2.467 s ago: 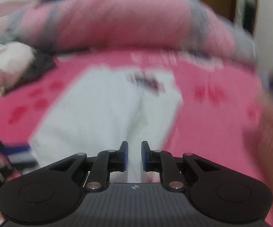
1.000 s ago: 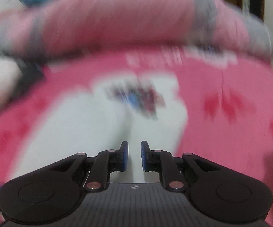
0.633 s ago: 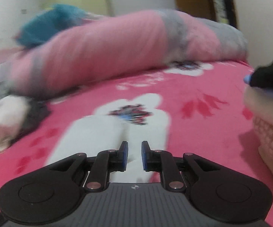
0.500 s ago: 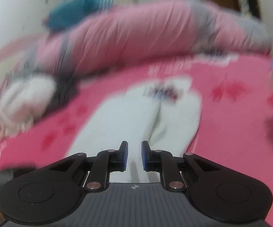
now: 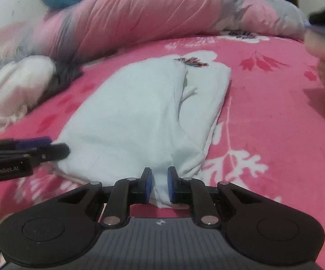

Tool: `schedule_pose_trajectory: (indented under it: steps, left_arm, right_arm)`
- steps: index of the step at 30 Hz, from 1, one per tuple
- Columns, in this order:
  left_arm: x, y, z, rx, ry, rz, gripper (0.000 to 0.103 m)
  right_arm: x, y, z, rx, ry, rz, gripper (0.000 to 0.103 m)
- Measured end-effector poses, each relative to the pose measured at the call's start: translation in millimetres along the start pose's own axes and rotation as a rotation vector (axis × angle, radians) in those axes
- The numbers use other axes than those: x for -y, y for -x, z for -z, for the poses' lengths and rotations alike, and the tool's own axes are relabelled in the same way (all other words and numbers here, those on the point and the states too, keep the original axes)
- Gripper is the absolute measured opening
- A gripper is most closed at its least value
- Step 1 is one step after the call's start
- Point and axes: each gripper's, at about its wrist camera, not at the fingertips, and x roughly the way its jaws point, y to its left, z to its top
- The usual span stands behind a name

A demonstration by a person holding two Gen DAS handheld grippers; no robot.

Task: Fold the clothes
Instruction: 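Position both open grippers at the end of the folded white shirt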

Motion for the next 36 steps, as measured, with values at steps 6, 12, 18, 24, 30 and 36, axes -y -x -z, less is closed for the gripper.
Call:
schedule_pose_trajectory:
  steps: [6, 12, 18, 24, 30, 36]
  left_arm:
    - [18.8, -1.5, -2.4, -0.066, -0.049, -0.099, 0.052]
    - [30.8, -5.9, -3.2, -0.128, -0.077, -0.173, 0.054]
    - [37.1, -7.2, -4.0, -0.142, -0.099, -0.211, 0.058]
    - [40.3, -8.2, -2.0, -0.141, -0.120, -0.222, 0.060]
    - [41.8, -9.9, -1.8, -0.141, -0.135, -0.231, 0.061]
    - [43.1, -11.5, -1.8, -0.142, -0.147, -0.240, 0.064]
  right_arm:
    - [0.4, 19.3, 2.5, 0.075, -0.004, 0.042, 0.017]
    - [-5.9, 22.7, 1.7, 0.105, 0.000, 0.114, 0.017]
    - [-11.7, 0.0, 6.5, 0.092, 0.044, 0.152, 0.017]
    - [-16.0, -11.4, 8.5, 0.119, 0.077, 0.184, 0.017]
    - [-4.3, 4.1, 11.3, 0.204, 0.016, 0.146, 0.017]
    - [3.6, -10.3, 11.6, 0.102, -0.010, 0.174, 0.017]
